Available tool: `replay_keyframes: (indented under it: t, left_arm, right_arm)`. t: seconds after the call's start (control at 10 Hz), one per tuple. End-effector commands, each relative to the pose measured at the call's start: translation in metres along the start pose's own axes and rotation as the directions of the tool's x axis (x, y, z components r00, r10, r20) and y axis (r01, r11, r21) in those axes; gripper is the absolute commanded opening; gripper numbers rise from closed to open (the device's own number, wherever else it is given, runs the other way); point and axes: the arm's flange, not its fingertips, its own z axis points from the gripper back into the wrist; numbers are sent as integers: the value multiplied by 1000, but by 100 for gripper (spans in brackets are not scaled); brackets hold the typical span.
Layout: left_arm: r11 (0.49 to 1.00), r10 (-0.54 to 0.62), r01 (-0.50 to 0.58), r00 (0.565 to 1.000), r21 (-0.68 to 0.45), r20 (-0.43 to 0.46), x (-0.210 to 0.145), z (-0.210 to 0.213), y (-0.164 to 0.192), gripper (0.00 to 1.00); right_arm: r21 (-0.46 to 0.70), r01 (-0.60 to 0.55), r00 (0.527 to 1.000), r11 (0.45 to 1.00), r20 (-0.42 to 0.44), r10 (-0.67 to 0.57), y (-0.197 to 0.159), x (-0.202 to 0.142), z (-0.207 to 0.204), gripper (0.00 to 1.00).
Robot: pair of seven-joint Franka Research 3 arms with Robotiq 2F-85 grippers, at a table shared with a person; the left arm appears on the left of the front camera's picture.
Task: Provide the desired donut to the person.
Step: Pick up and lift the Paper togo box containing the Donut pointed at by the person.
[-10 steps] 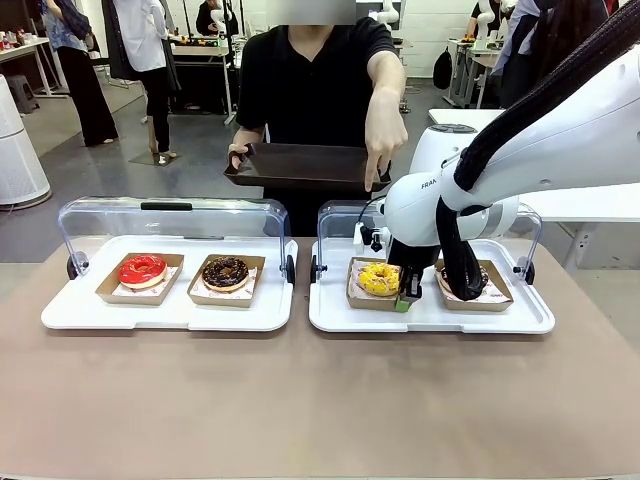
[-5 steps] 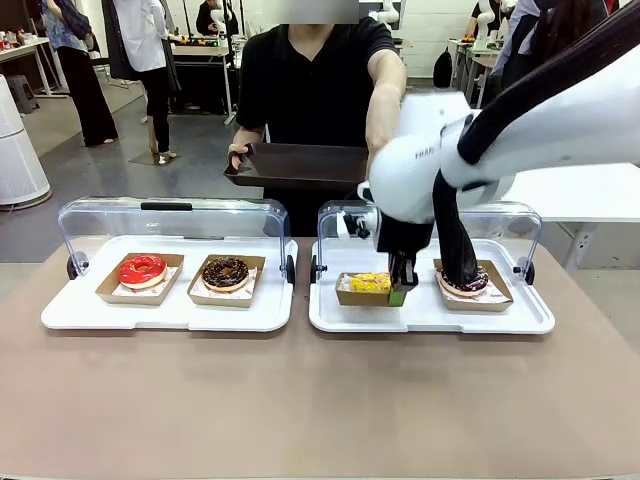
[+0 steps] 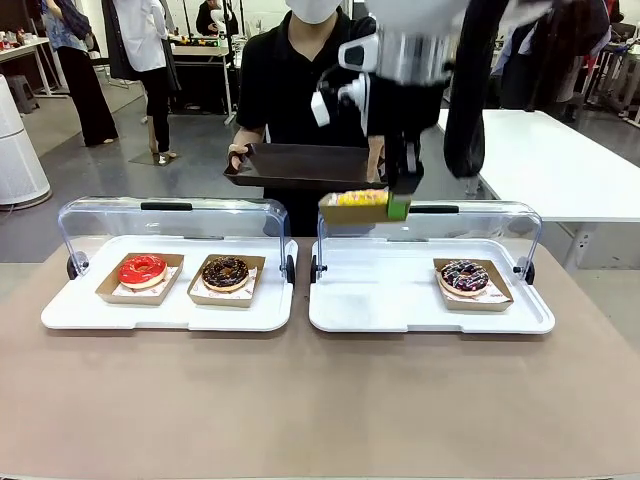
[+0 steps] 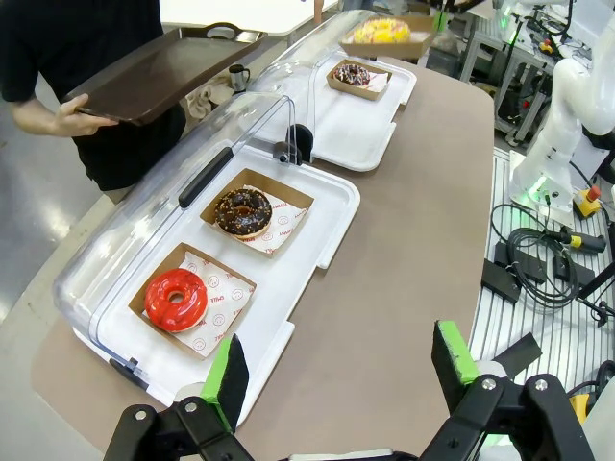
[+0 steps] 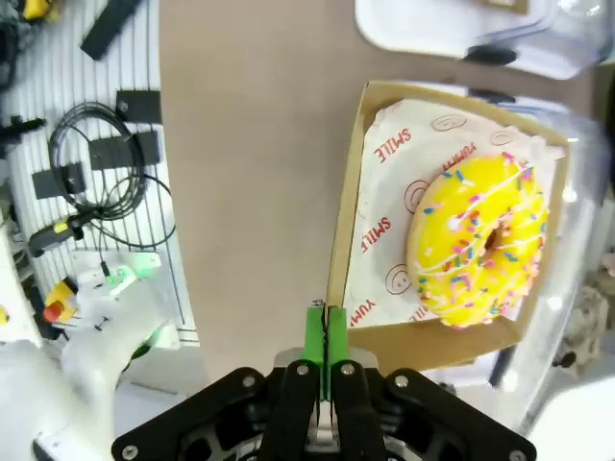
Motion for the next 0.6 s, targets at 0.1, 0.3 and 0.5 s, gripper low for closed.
replay_keyframes:
  t: [0.1, 0.3, 0.5]
  left_arm:
    - [1000, -13, 13, 1000, -2, 19, 1, 1, 1, 100]
    - [1000, -13, 13, 1000, -2, 19, 1, 1, 1, 100]
    - [1000, -13, 13, 1000, -2, 19, 1, 1, 1, 100]
  right_arm:
    - [2, 48, 998, 999, -29, -48, -28, 21, 18, 0]
    - [-8, -21, 1000, 1000, -19, 21, -37, 18, 12, 0]
    - [5, 30, 1000, 1000, 9, -30, -26, 13, 18, 0]
